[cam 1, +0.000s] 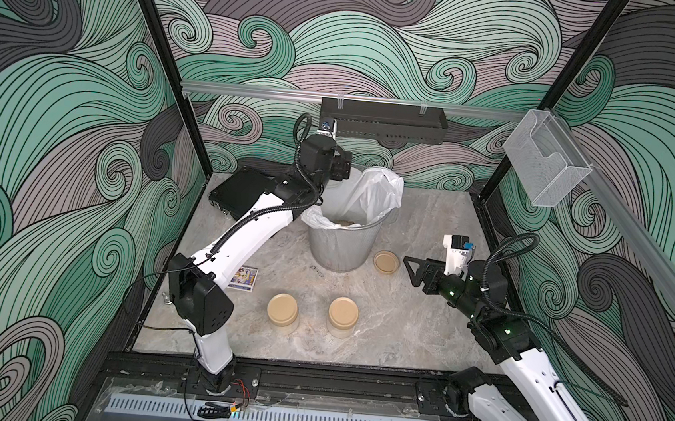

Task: Empty moldy rice from jars
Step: Pour the moldy rice from the jar into the trash bin.

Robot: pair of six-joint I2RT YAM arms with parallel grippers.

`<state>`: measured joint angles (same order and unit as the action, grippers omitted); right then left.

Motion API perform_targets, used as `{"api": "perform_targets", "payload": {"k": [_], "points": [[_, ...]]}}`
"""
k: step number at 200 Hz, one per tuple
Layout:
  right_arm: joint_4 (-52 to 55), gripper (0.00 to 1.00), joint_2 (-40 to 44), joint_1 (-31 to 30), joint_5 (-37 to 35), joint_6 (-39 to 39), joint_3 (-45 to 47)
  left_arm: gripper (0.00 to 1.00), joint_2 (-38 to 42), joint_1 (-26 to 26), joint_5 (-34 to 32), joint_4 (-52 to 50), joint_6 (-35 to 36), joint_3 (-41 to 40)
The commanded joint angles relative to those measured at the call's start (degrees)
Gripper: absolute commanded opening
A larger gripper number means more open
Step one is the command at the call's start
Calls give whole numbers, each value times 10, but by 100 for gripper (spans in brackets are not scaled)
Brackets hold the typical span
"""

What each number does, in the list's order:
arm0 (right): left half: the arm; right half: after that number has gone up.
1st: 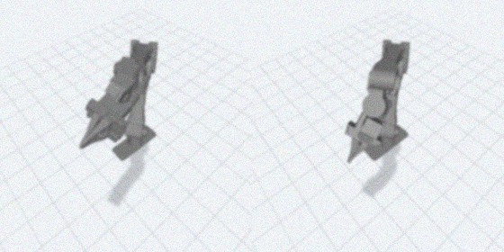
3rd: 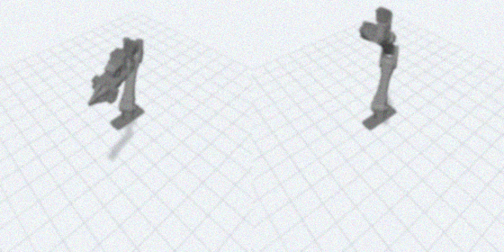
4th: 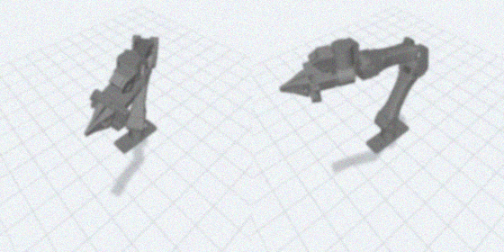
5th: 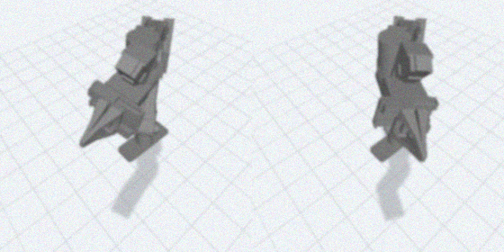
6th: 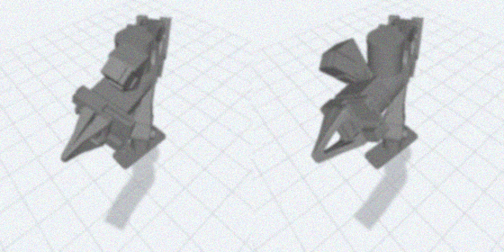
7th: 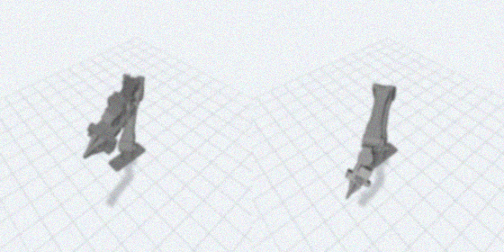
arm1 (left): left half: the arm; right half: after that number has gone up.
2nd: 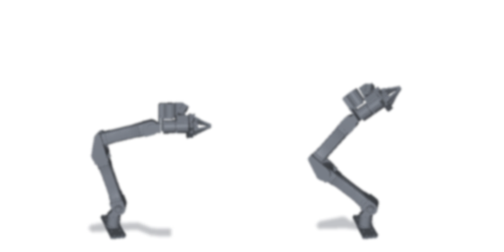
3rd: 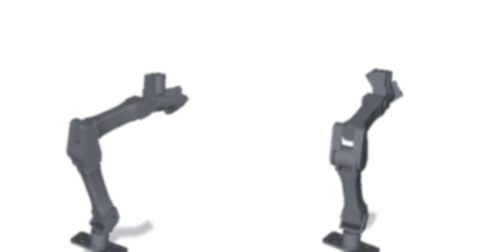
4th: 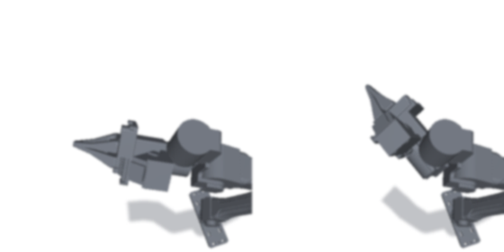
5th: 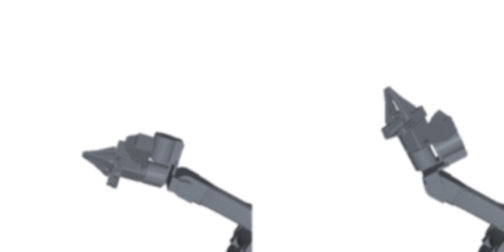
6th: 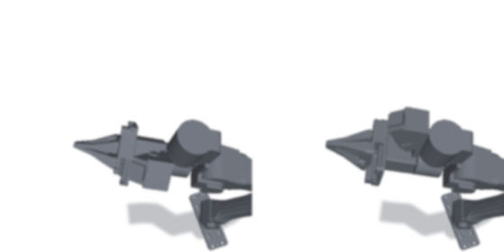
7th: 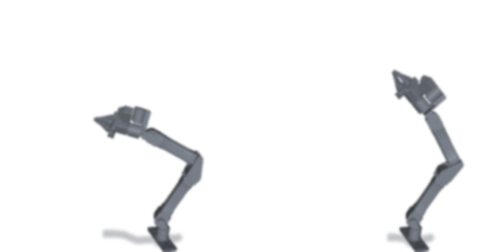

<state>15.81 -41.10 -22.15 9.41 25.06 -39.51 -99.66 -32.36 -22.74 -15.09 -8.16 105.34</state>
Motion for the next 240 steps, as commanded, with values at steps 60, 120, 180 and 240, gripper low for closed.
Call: {"api": "perform_targets", "payload": {"k": [60,120,180,240], "points": [[18,83,-1,3,-4,-15,-24,30,13,-51,-29,100,89,-14],[15,83,-7,4,-2,-12,-22,30,50,-41,-27,186,96,-84],[11,82,-14,3,1,-8,-21,30,51,-46,1,239,126,-78],[19,82,-19,3,0,-12,-26,30,53,-40,11,202,56,-80]]}}
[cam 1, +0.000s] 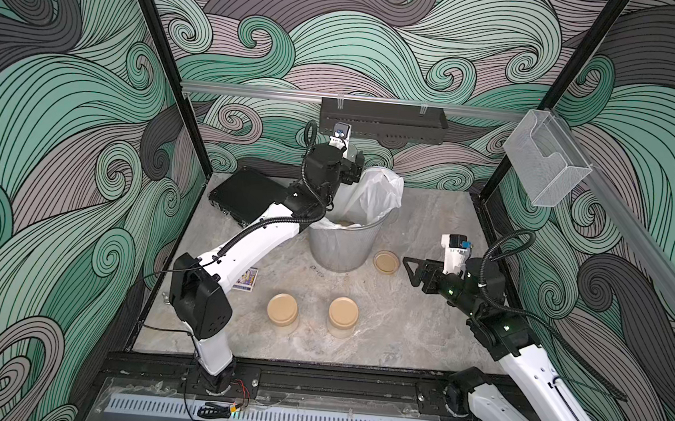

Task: Empty moldy rice from jars
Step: Pour the moldy rice from the jar into the trash bin.

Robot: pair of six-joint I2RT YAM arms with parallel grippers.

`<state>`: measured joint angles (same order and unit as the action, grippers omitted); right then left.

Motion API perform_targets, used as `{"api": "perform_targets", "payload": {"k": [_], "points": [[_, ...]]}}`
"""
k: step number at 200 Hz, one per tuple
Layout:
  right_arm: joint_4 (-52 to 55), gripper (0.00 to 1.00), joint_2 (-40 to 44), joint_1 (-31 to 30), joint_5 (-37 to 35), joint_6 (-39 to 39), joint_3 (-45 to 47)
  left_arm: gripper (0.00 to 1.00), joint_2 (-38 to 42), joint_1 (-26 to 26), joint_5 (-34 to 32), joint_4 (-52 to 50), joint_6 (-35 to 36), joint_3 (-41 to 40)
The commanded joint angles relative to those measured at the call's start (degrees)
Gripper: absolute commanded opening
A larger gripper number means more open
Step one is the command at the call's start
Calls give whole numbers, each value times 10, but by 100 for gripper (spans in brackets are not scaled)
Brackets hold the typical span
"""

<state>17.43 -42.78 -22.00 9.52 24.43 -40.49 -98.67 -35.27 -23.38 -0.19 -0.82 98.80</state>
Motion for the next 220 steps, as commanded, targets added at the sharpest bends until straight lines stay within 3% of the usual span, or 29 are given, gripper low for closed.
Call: {"api": "perform_targets", "payload": {"k": [1,10,24,35,46,73,100,124,177,220], "points": [[3,82,-2,2,-1,-5,-16,30,44,-11,18,62,-16,-20],[-2,82,0,2,-6,-2,-12,30,42,-9,6,93,-2,-37],[-16,82,-1,2,3,3,-8,30,-5,23,-19,33,-10,32],[-21,82,-6,2,13,5,-11,30,-27,34,-15,-25,-34,84],[-16,82,-10,2,14,4,-14,30,-10,24,13,-26,-37,73],[-19,82,-3,2,0,10,-6,28,54,-16,1,102,-17,-56],[-18,82,-3,1,14,6,-7,28,23,-7,-62,150,58,-23],[-12,82,-2,1,11,4,-5,27,41,-10,3,263,116,-79],[-15,82,4,1,9,8,1,26,42,-23,-10,350,189,-120],[-25,82,-6,2,9,8,1,24,44,-33,19,454,266,-150]]}}
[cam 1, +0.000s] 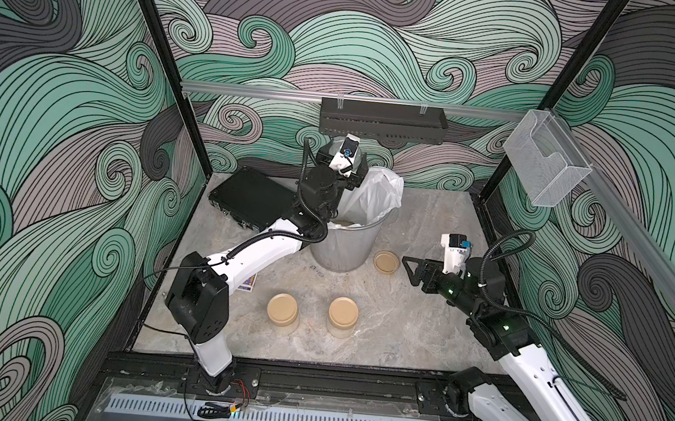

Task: Empty moldy rice from jars
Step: Pour the moldy rice from the jar into the trash bin, then place the jar at the center of the board.

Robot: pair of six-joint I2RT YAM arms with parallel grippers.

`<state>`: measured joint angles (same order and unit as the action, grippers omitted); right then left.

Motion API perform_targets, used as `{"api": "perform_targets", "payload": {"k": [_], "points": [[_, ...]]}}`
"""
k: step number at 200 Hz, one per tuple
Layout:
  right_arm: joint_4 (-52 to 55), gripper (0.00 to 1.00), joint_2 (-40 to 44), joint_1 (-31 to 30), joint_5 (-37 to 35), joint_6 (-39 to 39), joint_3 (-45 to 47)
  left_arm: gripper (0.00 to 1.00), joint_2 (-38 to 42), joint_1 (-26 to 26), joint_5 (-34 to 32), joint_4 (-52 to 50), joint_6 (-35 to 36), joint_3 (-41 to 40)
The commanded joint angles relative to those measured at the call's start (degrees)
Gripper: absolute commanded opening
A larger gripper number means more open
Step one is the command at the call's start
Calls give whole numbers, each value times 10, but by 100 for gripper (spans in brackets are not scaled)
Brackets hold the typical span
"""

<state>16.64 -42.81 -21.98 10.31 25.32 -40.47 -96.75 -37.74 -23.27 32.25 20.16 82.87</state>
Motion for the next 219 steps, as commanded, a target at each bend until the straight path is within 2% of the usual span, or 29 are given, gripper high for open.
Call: {"api": "perform_targets", "payload": {"k": [1,35,51,60,67,85,99,111,127,152,172,202,219], "points": [[-17,82,-6,2,1,-1,1,24,25,-9,19,130,56,9],[-24,82,-18,1,8,0,0,24,22,-15,21,132,60,18],[-25,82,-19,2,8,-1,0,25,1,-14,-34,105,43,53],[-23,82,-19,2,8,-2,0,26,-8,-13,-96,53,-7,85],[-21,82,-18,2,7,-3,-1,27,-6,-9,-109,-8,-56,107],[-15,82,-12,2,3,-4,-1,28,7,8,-88,-206,-225,174],[-11,82,-6,2,1,-7,-1,28,5,22,-58,-339,-330,242],[-8,82,-2,2,1,-9,-1,28,6,33,-23,-418,-391,281],[-9,82,2,2,4,-11,-2,29,16,41,6,-464,-435,299],[-28,81,3,4,35,-16,-13,29,37,61,54,-499,-511,291],[-87,79,-4,4,87,-15,-26,29,57,77,106,-494,-582,260],[-202,73,-38,4,157,-6,-57,29,85,85,163,-451,-688,194],[-269,70,-70,4,193,3,-79,27,105,86,189,-375,-757,128]]}}
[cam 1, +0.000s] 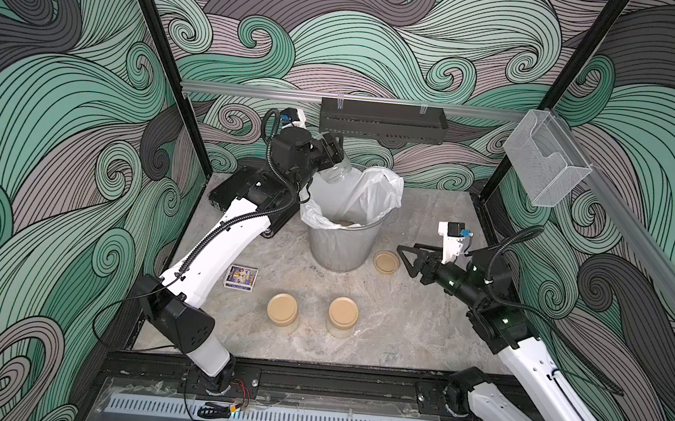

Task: Empty moldy rice from jars
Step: Place the jar at the center of the board.

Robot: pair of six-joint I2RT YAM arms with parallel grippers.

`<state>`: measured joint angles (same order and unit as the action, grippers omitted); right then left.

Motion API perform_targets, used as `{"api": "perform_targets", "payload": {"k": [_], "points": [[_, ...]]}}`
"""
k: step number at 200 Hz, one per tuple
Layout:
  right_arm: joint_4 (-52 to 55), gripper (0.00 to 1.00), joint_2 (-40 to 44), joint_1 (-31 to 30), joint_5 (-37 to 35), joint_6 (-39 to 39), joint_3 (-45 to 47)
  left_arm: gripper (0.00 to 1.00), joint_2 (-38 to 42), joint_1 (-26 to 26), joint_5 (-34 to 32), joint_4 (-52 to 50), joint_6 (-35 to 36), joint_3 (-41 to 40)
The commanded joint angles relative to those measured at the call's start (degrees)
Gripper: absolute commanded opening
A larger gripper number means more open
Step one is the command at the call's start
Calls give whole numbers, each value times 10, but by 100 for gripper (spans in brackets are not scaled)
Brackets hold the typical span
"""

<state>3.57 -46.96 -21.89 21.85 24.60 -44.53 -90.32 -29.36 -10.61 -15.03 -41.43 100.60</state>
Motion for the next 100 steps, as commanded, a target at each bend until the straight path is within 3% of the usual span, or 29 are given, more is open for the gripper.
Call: {"api": "perform_targets", "payload": {"k": [1,56,100], "points": [[-142,70,-31,3,79,11,-39,27,41,3,63,102,-143,-53],[-257,64,-150,-3,136,27,-119,27,61,3,93,206,-278,-139],[-267,62,-204,-18,154,22,-153,27,40,3,99,269,-357,-162]]}}
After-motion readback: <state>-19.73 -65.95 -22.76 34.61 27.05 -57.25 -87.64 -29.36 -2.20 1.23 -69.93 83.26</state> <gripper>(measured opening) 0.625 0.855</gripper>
